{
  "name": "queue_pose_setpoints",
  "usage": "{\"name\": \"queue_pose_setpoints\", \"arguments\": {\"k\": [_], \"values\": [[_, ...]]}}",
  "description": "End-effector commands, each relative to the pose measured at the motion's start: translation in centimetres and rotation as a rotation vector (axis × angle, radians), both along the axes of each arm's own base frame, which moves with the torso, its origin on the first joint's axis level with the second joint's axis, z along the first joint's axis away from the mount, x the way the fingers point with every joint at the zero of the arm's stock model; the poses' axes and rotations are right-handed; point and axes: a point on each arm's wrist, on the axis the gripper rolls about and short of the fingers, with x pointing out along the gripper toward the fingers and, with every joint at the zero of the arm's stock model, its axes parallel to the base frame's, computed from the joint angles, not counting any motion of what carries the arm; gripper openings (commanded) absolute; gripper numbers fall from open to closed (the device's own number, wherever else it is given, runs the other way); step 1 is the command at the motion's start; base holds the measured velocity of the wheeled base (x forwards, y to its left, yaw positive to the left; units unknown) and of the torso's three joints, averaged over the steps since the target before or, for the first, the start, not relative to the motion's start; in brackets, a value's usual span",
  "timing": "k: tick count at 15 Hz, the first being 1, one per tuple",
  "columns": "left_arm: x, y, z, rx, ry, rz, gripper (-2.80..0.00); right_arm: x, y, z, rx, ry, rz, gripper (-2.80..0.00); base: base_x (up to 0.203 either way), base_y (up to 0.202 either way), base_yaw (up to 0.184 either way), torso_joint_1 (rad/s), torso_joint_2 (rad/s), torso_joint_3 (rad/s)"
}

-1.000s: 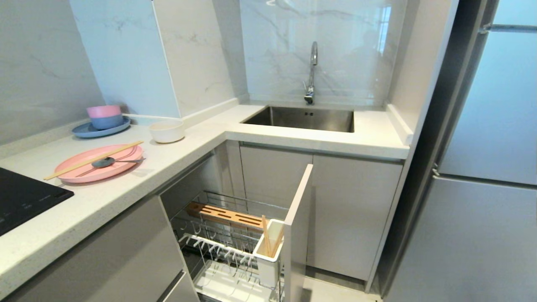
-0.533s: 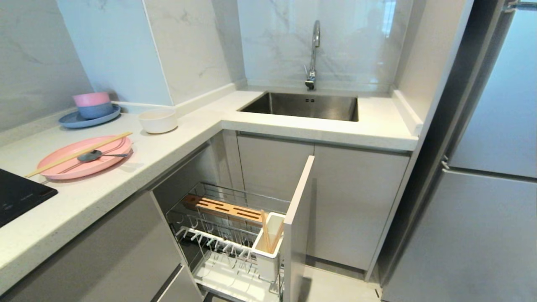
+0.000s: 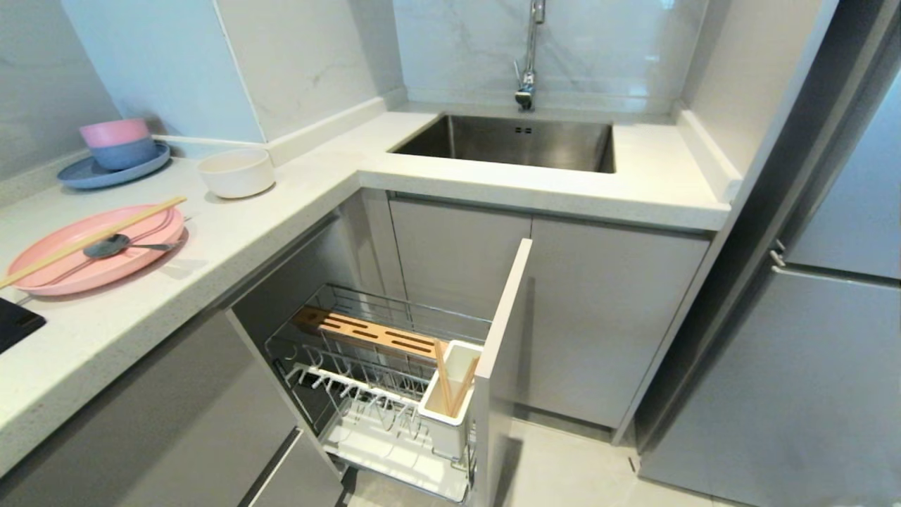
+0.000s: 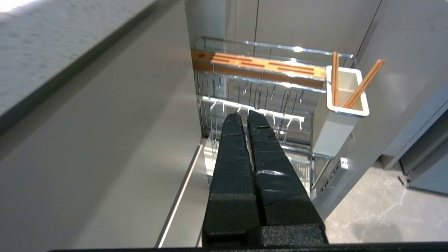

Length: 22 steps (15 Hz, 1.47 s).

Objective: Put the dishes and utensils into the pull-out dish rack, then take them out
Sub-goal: Pick up the bowl and place it in the cupboard

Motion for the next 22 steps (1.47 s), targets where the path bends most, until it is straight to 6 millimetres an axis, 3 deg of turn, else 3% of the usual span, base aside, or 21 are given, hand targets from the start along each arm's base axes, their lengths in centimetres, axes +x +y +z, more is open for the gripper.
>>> {"name": "queue_pose_setpoints", "arguments": {"k": [1,22], "values": [[0.01,0.0,-0.02,0.0,0.001,0.0,-2.8,0.01,0.0,-0.04,0.001,0.001,0.0,-2.8,0.0,0.0,0.0,0.002,0.01,-0.203],[0.02,0.0,-0.06,-0.003,0.003,0.0,-2.8,0.01,0.0,-0.04,0.001,0.001,0.0,-2.8,0.0,0.0,0.0,0.001,0.0,-0.195]]}}
